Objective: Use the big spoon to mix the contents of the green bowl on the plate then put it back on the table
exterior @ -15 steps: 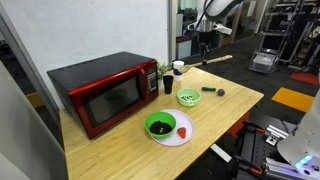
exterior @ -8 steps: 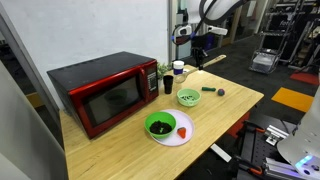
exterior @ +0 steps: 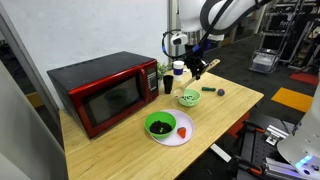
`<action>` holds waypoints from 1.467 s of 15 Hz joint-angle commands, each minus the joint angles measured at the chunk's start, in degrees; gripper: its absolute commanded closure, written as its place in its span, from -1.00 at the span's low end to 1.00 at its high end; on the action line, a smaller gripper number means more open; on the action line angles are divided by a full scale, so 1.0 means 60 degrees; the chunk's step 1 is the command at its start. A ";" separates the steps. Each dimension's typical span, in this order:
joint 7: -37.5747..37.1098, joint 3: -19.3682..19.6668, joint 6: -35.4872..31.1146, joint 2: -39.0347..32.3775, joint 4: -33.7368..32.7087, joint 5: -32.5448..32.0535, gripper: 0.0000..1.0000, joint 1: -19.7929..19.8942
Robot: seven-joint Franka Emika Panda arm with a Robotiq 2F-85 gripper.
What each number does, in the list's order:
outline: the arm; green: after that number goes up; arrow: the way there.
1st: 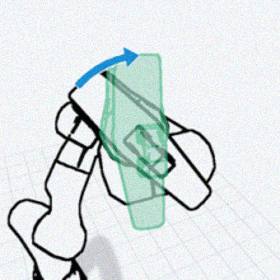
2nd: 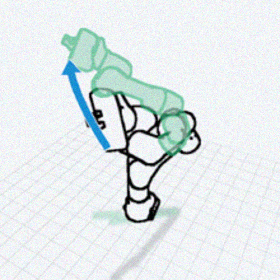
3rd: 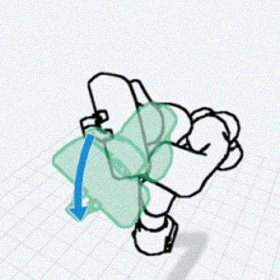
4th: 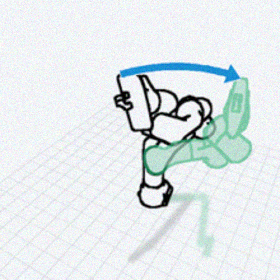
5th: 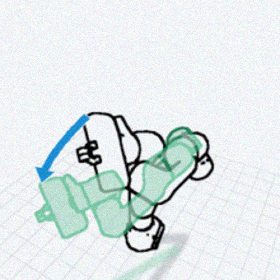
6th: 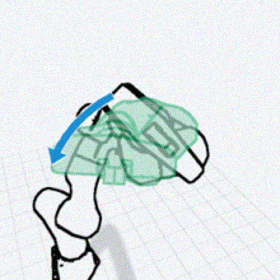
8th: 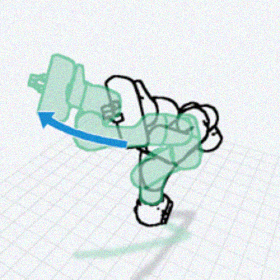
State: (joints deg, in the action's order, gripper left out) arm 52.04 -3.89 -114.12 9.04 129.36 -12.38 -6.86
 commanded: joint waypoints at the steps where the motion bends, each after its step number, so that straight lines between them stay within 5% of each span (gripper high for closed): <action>1: 0.0136 -0.0317 -0.0288 0.0119 0.0391 -0.0382 0.89 -0.0294; 15: -0.0849 -0.1455 -0.0824 -0.1593 -0.0142 -0.1990 0.89 -0.1083; 16: -0.0691 -0.1473 -0.0737 -0.1235 0.0199 -0.1824 0.55 -0.1106; 22: -0.0752 -0.1478 -0.0748 -0.1485 -0.0027 -0.1824 0.55 -0.1092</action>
State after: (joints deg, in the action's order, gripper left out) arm 47.51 -12.55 -118.72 0.15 129.29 -23.36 -13.59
